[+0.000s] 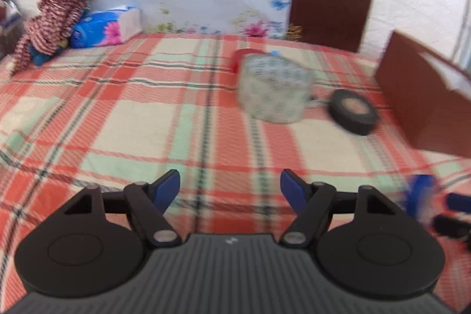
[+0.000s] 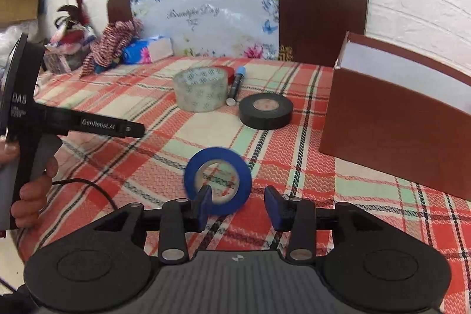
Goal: Organize objects
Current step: 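Grasp the blue tape roll with the left gripper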
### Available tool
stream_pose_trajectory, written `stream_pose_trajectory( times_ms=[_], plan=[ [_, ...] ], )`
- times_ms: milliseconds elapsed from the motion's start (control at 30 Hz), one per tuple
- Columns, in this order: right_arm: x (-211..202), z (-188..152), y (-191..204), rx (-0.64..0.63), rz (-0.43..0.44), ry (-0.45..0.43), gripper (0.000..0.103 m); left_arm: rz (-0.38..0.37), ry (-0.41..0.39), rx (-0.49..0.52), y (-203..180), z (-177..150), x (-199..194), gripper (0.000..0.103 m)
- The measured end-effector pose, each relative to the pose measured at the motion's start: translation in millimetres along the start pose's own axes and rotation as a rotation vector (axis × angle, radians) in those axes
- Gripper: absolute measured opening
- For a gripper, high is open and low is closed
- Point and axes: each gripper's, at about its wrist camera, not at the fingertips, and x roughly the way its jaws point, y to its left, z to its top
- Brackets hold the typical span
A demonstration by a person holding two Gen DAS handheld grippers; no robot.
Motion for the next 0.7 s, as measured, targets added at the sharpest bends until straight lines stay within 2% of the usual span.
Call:
stream_pose_trajectory(
  times_ms=[67, 167, 267, 367, 467, 533, 567, 600, 633, 700],
  plan=[
    [-3, -7, 4, -0.029, 0.025, -0.02, 0.043, -0.074, 0.0, 0.014, -15, 3, -12, 0.073],
    [-4, -13, 7, -0.062, 0.014, -0.012, 0.045, -0.178, 0.016, 0.039, -37, 8, -20, 0.073],
    [-2, -15, 7, -0.068, -0.004, -0.004, 0.046, -0.245, 0.077, 0.043, -57, 10, -14, 0.073],
    [4, -13, 4, -0.088, -0.015, -0.009, 0.054, -0.309, 0.157, 0.009, -69, 13, 1, 0.071],
    [13, -9, 3, -0.113, -0.011, -0.004, 0.055, -0.318, 0.23, 0.013, -81, 13, 16, 0.058],
    [25, -5, 5, -0.126, 0.0, 0.01, 0.056, -0.321, 0.278, 0.028, -88, 11, 24, 0.041],
    [31, -4, 6, -0.133, 0.006, 0.02, 0.057, -0.324, 0.296, 0.031, -89, 9, 27, 0.037],
    [38, -3, 8, -0.14, 0.014, 0.028, 0.056, -0.319, 0.293, 0.021, -89, 9, 28, 0.028],
    [42, -3, 10, -0.142, 0.018, 0.023, 0.056, -0.294, 0.3, 0.028, -89, 9, 29, 0.025],
    [45, -1, 9, -0.141, 0.028, 0.023, 0.057, -0.299, 0.307, -0.007, -83, 8, 32, 0.024]
  ],
)
